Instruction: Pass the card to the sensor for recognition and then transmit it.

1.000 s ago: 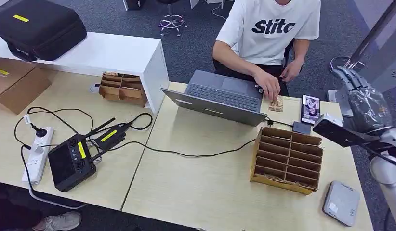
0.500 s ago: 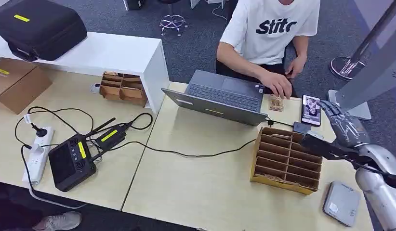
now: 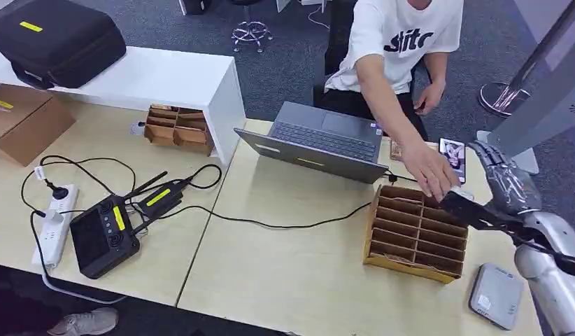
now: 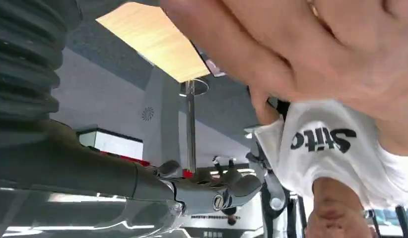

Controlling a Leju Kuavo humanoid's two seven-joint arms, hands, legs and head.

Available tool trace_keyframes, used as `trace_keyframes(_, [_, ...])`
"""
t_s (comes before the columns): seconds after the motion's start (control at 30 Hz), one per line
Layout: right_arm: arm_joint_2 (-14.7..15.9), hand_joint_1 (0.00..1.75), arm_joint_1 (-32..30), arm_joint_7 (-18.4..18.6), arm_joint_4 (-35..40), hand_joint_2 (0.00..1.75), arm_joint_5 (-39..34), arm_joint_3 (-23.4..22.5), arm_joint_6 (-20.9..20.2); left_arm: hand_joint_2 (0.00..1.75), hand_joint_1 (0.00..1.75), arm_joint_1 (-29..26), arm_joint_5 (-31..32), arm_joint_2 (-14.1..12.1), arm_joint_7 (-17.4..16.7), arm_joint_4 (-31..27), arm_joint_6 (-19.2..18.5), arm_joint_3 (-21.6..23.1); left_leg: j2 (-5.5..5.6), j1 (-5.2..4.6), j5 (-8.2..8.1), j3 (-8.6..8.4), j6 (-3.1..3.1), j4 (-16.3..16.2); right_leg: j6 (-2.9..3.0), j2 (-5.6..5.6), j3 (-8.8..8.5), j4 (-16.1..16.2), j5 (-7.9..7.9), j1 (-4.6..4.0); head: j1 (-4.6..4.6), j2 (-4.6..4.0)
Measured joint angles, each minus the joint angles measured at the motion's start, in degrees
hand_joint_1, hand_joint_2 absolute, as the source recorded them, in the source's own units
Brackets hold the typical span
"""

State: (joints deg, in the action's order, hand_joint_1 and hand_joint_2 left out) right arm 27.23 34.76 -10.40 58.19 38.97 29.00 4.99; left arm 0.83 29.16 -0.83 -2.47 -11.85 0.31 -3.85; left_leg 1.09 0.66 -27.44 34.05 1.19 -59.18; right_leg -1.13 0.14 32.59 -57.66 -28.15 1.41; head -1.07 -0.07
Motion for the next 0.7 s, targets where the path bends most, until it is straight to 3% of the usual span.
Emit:
trace_keyframes(0.4, [-1.66,0.0,-3.9,-0.94,8.19,1.75,-1.44,-6.7,4.7,1.75,0.0,-0.04,0.17,0.02,0.0,0.0,0.09,-0.9,0.0,0.0,0.0,0.0,0.0,0.0,0.0,0.0,0.0,0.0,0.0,0.0,0.0,0.0])
trace_keyframes(0.7, [-0.61,0.0,-7.27,-4.0,13.79,1.75,-8.26,-12.2,0.69,1.75,0.0,-0.15,-0.44,0.02,0.0,0.0,0.18,-1.97,0.02,-0.01,0.0,0.0,0.0,0.0,-0.01,-0.02,0.01,0.01,-0.01,0.01,0.02,0.0])
